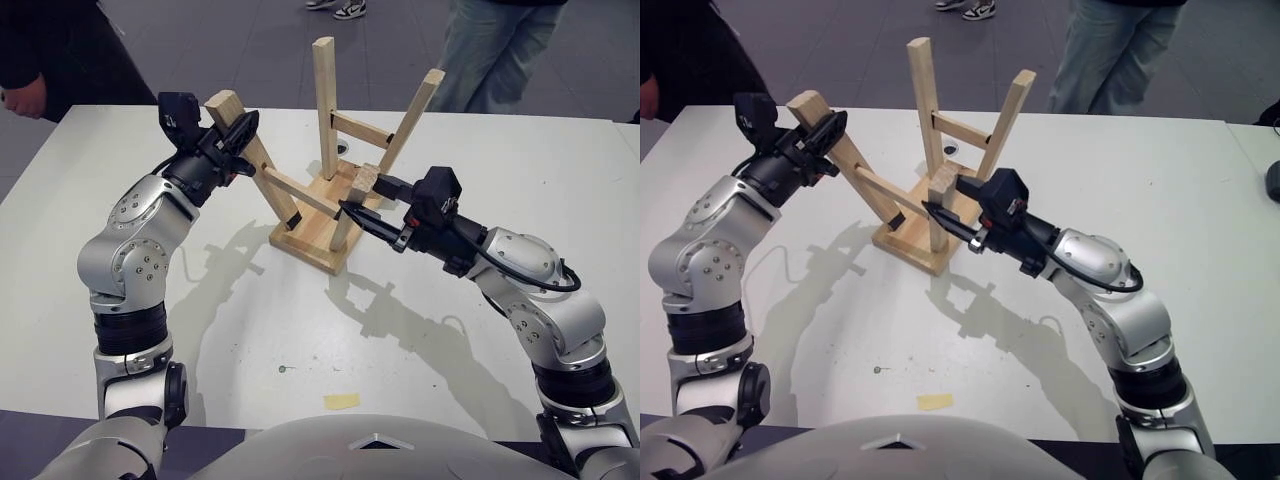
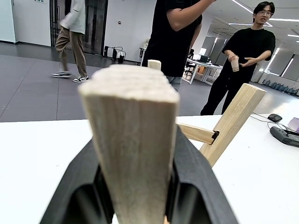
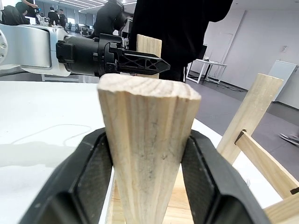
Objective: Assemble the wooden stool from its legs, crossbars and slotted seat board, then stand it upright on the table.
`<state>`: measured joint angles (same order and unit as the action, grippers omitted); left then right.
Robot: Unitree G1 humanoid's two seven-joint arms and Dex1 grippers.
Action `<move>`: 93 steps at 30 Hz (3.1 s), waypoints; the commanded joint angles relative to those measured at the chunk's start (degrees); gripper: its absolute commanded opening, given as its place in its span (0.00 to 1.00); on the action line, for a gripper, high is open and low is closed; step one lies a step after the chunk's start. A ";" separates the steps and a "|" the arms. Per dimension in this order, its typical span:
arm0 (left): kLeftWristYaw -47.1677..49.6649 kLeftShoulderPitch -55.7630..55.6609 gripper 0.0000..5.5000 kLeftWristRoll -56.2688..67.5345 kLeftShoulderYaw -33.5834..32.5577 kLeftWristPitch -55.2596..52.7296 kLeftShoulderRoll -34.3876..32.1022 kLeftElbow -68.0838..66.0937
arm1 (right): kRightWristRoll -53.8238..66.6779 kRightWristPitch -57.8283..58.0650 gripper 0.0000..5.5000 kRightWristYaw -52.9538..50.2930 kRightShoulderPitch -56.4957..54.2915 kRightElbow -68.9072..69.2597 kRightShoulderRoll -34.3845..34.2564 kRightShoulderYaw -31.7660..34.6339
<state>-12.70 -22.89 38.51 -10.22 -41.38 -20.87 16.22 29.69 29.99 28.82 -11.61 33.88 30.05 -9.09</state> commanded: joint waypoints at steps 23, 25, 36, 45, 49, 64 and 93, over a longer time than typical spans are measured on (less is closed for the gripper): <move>-4.55 -0.69 0.18 -7.07 9.17 0.25 1.43 -1.75 | -0.87 16.13 0.37 -5.01 -1.66 -1.04 1.87 -0.35; -4.70 -0.36 0.18 -7.59 9.02 0.78 1.23 -2.45 | 1.51 16.56 0.44 -4.92 -2.51 -0.49 0.84 1.54; -5.36 2.31 0.18 -9.32 9.78 2.31 0.46 -1.59 | 37.14 19.45 0.76 -0.53 -7.11 3.09 -3.24 18.71; -12.18 3.75 0.19 -8.25 11.48 4.35 -2.71 0.45 | 53.81 15.99 0.98 -9.66 -22.57 -13.36 -1.85 27.19; -14.08 2.61 0.19 -8.56 13.54 4.71 -3.15 1.30 | 51.33 16.03 0.98 -8.38 -23.01 -16.14 -1.09 26.25; -19.01 -0.63 0.19 -8.25 20.81 5.47 -2.27 3.03 | 39.12 17.58 0.98 0.38 -18.55 -15.14 -0.18 16.66; -10.21 5.83 0.20 -16.71 22.82 10.21 -3.27 -1.50 | 31.97 11.24 0.98 8.80 -16.63 -17.52 -0.83 20.25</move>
<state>-24.88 -20.70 29.96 10.00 -28.40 -21.24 18.34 56.10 40.28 43.04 -24.34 13.71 30.76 5.23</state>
